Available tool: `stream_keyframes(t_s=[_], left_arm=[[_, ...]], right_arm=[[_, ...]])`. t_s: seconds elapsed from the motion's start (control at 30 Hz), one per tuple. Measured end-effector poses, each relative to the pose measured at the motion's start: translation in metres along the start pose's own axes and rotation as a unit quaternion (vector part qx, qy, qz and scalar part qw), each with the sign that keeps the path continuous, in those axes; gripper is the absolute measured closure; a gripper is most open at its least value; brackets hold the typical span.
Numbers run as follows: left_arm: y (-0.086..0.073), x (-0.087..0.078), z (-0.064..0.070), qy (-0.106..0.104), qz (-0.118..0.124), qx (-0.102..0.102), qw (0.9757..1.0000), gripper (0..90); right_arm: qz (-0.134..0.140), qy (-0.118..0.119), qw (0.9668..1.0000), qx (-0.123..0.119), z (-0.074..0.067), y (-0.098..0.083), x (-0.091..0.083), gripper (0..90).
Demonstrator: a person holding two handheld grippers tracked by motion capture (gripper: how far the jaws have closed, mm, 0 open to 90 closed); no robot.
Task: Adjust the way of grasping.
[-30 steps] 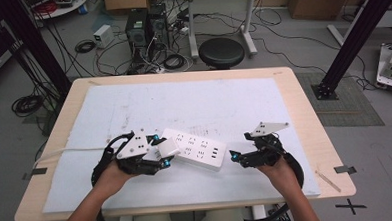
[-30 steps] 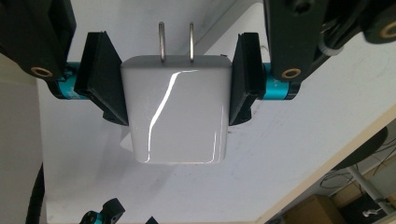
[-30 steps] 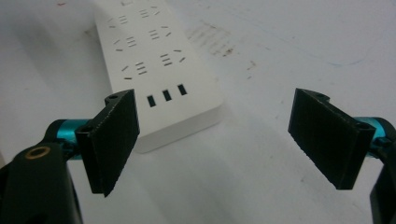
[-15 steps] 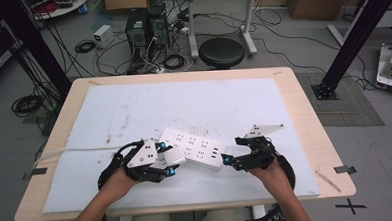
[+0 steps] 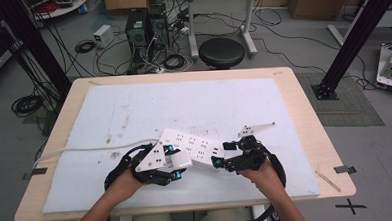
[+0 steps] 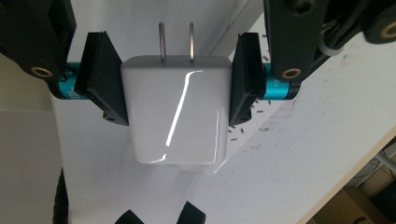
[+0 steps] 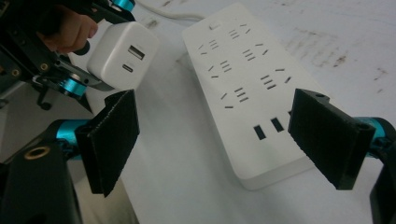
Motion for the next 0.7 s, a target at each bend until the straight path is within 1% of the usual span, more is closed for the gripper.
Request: stream_keyframes(t_s=[0.03, 0.07, 0.1, 0.2, 0.23, 0.27, 0.33, 0.4, 0.5, 0.53, 0.6, 0.7], left_arm=[[0.0, 0.0, 0.0, 0.0, 0.0, 0.0, 1.0, 42.4], [0.001, 0.002, 0.001, -0.002, 0.0, 0.004, 1.0, 42.4], [0.002, 0.003, 0.001, -0.003, 0.0, 0.005, 1.0, 42.4], [0.004, 0.007, 0.003, -0.007, 0.0, 0.012, 0.9999, 42.4], [0.005, 0.008, 0.004, -0.008, 0.0, 0.014, 0.9999, 42.4], [0.006, 0.01, 0.004, -0.008, 0.0, 0.015, 0.9999, 42.4], [0.008, 0.013, 0.004, -0.01, -0.002, 0.021, 0.9997, 42.4], [0.009, 0.016, 0.005, -0.01, -0.001, 0.024, 0.9997, 42.4], [0.012, 0.019, 0.005, -0.009, -0.001, 0.031, 0.9995, 42.4], [0.013, 0.019, 0.005, -0.009, 0.0, 0.033, 0.9994, 42.4], [0.015, 0.021, 0.006, -0.008, 0.001, 0.036, 0.9993, 42.4], [0.018, 0.022, 0.006, -0.006, 0.006, 0.041, 0.9991, 42.4]], right_arm=[[0.0, 0.0, 1.0, 0.0, 0.0, 0.0, 0.0, 16.5], [-0.001, 0.006, 1.0, 0.007, -0.001, 0.0, 0.001, 16.6], [-0.002, 0.016, 0.9998, 0.014, -0.002, 0.0, 0.001, 16.5], [-0.002, 0.036, 0.999, 0.026, -0.004, 0.001, 0.003, 16.5], [-0.004, 0.041, 0.9986, 0.033, -0.006, 0.002, 0.003, 16.5], [-0.005, 0.048, 0.9982, 0.034, -0.006, 0.002, 0.004, 16.6], [-0.014, 0.066, 0.9968, 0.044, -0.009, 0.002, 0.006, 16.5], [-0.022, 0.081, 0.9951, 0.053, -0.011, 0.002, 0.009, 16.5], [-0.024, 0.106, 0.992, 0.063, -0.014, 0.004, 0.012, 16.5], [-0.028, 0.112, 0.9907, 0.071, -0.016, 0.004, 0.013, 16.5], [-0.03, 0.127, 0.9884, 0.078, -0.018, 0.006, 0.014, 16.5], [-0.039, 0.148, 0.9839, 0.092, -0.021, 0.008, 0.016, 16.5]])
Point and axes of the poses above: each handheld gripper's, and its own axes: x roughly forward along the jaws, y roughly out of its top, z roughly to its right, the point moved 6 cm from there along x, roughly forward along the jaws, and after that the axes turned 12 degrees about -y, right-handed, at the moved point
